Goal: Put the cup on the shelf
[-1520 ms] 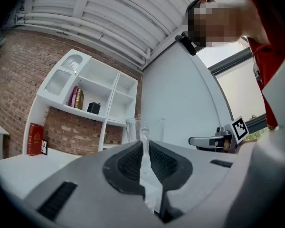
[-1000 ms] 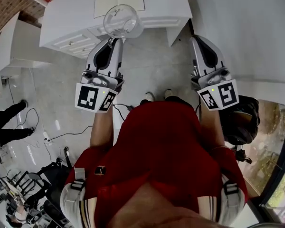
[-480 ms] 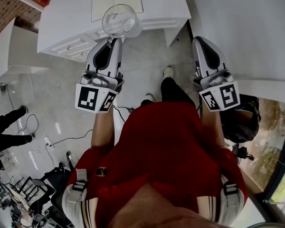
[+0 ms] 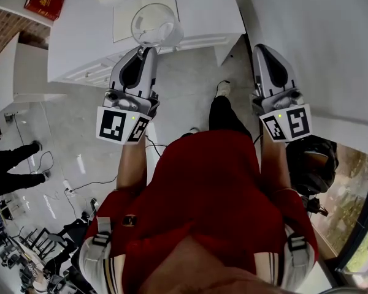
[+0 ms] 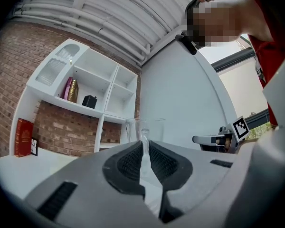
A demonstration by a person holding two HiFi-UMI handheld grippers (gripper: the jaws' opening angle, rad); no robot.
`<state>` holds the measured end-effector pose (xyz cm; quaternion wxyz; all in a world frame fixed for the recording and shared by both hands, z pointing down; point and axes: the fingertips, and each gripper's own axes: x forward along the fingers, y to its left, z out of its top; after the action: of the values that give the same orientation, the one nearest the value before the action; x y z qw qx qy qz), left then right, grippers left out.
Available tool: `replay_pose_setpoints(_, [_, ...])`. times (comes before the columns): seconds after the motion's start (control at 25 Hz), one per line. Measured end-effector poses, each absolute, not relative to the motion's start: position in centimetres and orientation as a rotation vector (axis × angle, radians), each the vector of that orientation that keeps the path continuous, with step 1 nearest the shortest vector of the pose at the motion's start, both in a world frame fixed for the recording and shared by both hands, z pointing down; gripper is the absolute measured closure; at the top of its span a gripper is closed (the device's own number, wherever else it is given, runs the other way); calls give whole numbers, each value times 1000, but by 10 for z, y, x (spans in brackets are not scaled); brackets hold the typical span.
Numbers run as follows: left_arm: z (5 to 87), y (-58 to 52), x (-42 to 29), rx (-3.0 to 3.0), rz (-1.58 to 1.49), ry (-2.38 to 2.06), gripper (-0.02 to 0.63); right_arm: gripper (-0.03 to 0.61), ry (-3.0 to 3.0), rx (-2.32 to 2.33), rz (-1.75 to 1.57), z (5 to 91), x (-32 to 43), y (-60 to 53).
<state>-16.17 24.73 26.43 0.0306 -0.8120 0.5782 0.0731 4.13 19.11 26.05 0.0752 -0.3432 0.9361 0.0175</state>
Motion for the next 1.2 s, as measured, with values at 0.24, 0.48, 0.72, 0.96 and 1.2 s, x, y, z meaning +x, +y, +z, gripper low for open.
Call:
replay_pose_setpoints(0.24, [262,178,-151,-2489,200,1788,586,581,2820,-1018,102,258,50,118])
replay_pose_setpoints(0.48, [263,111,-142,-2475,179,1829,586,581,2841,-978,104,257,55,49])
replay_pose_setpoints(0.72, [277,41,-131,-2462,138,1881,586,581,2868,-941,95,265,65,-26])
replay_pose_setpoints(0.96, [289,-16,-122,-2448,100,1931,586,581,2884,-901,88,270,73,-87])
replay_pose_setpoints(1.2, [298,-60,-112,-2436,80,1973,586,581,2900,-869,91,270,81,-131])
